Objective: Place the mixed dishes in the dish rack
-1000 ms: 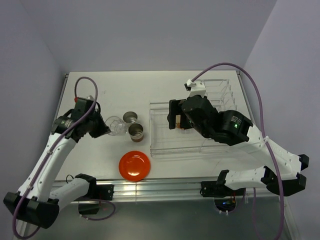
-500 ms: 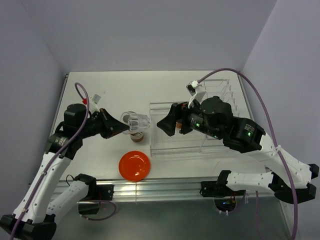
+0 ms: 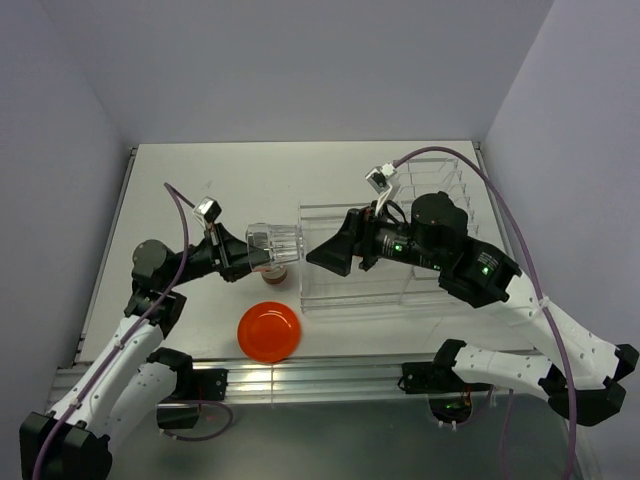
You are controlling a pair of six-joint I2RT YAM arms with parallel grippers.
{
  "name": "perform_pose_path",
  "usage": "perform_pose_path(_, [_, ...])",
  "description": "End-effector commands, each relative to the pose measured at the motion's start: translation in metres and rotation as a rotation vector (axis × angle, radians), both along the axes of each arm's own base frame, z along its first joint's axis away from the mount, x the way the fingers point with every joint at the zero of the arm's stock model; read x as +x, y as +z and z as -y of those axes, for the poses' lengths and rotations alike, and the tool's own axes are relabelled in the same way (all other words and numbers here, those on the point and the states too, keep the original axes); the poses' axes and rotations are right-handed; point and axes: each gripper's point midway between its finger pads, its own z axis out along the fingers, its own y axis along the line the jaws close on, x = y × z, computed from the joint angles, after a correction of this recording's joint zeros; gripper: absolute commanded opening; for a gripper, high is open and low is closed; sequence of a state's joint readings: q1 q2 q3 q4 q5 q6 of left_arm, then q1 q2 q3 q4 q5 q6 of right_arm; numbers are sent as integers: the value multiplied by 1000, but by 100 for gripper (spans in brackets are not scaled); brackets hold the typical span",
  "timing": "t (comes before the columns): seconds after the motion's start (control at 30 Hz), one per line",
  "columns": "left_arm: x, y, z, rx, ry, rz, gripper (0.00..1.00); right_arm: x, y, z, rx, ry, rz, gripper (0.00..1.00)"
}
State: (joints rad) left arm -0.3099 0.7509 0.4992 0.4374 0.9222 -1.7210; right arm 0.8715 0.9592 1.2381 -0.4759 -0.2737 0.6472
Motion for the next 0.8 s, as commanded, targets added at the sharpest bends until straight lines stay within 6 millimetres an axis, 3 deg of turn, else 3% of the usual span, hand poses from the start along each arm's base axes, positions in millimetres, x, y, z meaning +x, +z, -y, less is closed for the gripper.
perform_pose_path(0.0, [-29, 46, -8, -145, -76, 157, 0, -9, 26, -11, 112, 87, 39, 96])
perform_pose_path(0.27, [-33, 43, -9, -155, -87, 155, 0, -16, 39, -32, 215, 192, 32, 96])
perform_pose_path(0.77, [-32, 41, -8, -143, -86, 154, 0, -11, 45, -56, 288, 243, -20, 95])
